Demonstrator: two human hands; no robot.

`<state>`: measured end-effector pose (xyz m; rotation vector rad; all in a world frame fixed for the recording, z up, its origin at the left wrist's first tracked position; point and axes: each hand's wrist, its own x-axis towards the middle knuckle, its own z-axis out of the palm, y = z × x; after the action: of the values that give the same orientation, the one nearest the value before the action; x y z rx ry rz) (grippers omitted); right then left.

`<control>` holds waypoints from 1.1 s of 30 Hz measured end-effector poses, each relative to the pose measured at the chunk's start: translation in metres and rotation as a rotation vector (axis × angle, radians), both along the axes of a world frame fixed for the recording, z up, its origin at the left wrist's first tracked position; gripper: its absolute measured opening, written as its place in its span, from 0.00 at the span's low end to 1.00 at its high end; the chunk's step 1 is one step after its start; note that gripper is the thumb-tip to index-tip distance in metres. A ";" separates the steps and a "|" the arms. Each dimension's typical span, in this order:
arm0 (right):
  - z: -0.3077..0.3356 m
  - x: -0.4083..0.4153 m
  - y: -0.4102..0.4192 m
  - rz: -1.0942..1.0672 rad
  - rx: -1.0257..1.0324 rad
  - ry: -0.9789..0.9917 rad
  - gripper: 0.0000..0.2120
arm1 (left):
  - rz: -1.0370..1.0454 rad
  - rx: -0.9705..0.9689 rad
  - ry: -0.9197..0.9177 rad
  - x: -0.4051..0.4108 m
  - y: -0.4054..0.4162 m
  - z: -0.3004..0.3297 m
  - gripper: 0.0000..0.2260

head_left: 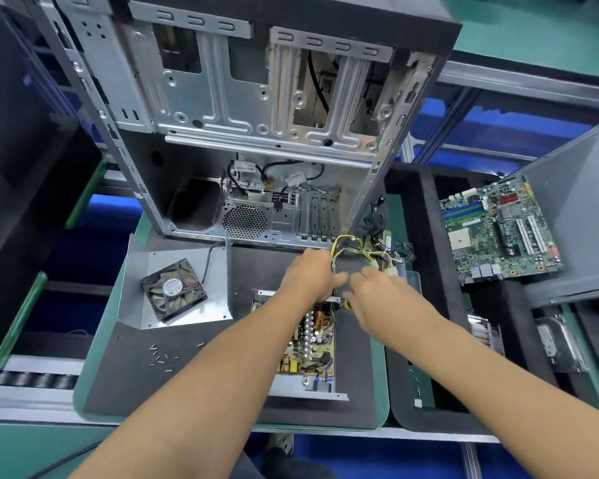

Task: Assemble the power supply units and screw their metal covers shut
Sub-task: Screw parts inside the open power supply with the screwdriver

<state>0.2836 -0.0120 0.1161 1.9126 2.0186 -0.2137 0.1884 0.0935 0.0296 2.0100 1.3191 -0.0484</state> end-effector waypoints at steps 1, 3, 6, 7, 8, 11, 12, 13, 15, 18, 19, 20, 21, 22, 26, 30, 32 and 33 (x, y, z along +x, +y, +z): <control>-0.001 -0.002 -0.003 -0.005 0.015 -0.044 0.09 | -0.003 0.002 -0.004 0.000 -0.001 0.000 0.18; -0.003 0.000 -0.008 -0.117 -0.022 -0.018 0.13 | -0.003 0.010 -0.006 0.000 -0.001 0.000 0.17; 0.001 0.008 -0.010 -0.229 -0.066 0.225 0.12 | -0.008 0.008 0.001 0.000 -0.001 0.000 0.16; 0.003 0.010 -0.009 -0.203 -0.073 0.247 0.12 | -0.008 0.007 0.001 -0.001 -0.001 0.000 0.16; 0.003 0.010 -0.009 -0.173 -0.085 0.230 0.13 | -0.010 0.008 0.001 -0.001 -0.001 0.001 0.16; 0.000 0.000 -0.007 -0.027 -0.050 0.053 0.09 | -0.015 0.013 -0.001 -0.001 -0.002 0.002 0.16; 0.000 -0.004 -0.007 -0.015 -0.029 -0.026 0.12 | -0.013 0.011 -0.003 -0.001 -0.003 0.002 0.16; 0.001 -0.007 -0.007 -0.034 -0.016 -0.074 0.17 | -0.011 0.012 -0.004 -0.001 -0.002 0.003 0.16; 0.001 -0.007 -0.008 -0.119 -0.010 -0.007 0.18 | -0.008 0.012 -0.003 -0.001 -0.003 0.004 0.15; 0.004 -0.008 -0.007 -0.159 -0.046 0.197 0.11 | -0.016 -0.006 0.001 -0.002 -0.003 0.006 0.13; 0.003 -0.006 -0.007 -0.133 -0.057 0.180 0.12 | -0.020 -0.007 0.001 -0.002 -0.003 0.006 0.13; 0.002 -0.004 -0.006 -0.123 -0.043 0.149 0.14 | -0.023 -0.007 0.002 -0.002 -0.002 0.006 0.13; 0.002 -0.004 -0.004 -0.128 -0.028 0.121 0.15 | -0.024 -0.008 0.001 -0.002 -0.002 0.005 0.13; 0.003 -0.005 -0.003 -0.111 -0.008 0.086 0.13 | -0.021 -0.007 -0.001 -0.002 -0.002 0.005 0.14; 0.006 -0.009 -0.003 -0.078 -0.036 -0.092 0.13 | -0.014 0.000 -0.009 -0.001 -0.002 0.003 0.16; 0.008 -0.005 -0.004 -0.151 -0.097 0.085 0.10 | -0.012 0.005 0.001 -0.001 -0.002 0.001 0.16; 0.005 -0.003 -0.005 -0.096 -0.053 0.053 0.14 | -0.015 0.004 -0.003 -0.001 -0.002 0.001 0.17; 0.004 -0.002 -0.005 -0.085 -0.030 0.019 0.13 | -0.018 0.002 -0.005 -0.001 -0.001 0.001 0.17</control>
<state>0.2818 -0.0167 0.1199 1.9868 1.9370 -0.2833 0.1877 0.0923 0.0303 2.0228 1.2981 -0.0505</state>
